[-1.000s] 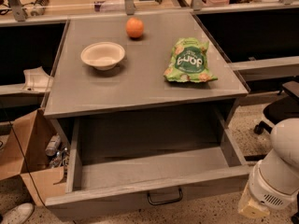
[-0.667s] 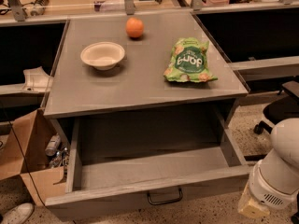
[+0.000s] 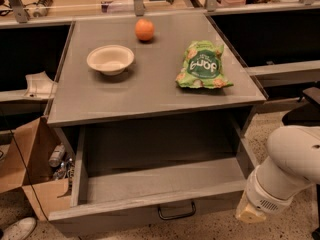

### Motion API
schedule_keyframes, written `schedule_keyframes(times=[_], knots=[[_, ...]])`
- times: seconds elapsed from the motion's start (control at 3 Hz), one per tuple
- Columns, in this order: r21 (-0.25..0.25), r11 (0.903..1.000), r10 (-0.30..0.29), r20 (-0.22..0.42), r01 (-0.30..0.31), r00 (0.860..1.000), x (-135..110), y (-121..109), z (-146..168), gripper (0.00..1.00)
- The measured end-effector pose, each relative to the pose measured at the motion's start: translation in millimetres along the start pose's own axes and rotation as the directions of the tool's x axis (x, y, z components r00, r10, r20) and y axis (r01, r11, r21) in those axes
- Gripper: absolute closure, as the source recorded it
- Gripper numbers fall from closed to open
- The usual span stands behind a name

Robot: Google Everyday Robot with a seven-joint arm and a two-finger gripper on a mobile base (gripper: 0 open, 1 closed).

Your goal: Close top drawer

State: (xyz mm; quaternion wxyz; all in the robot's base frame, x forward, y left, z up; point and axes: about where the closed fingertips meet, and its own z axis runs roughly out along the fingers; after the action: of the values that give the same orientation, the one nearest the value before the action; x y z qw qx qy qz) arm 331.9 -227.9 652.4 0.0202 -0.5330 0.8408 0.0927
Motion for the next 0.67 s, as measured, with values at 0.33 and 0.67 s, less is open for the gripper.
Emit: schedule_keyframes(times=[0.33, 0.67], knots=[[0.035, 0.9976, -0.061, 0.029, 0.06, 0.998, -35, -4, -1, 1.0], [0.073, 0.9867, -0.149, 0.054, 0.145, 0.987, -77, -5, -5, 1.0]])
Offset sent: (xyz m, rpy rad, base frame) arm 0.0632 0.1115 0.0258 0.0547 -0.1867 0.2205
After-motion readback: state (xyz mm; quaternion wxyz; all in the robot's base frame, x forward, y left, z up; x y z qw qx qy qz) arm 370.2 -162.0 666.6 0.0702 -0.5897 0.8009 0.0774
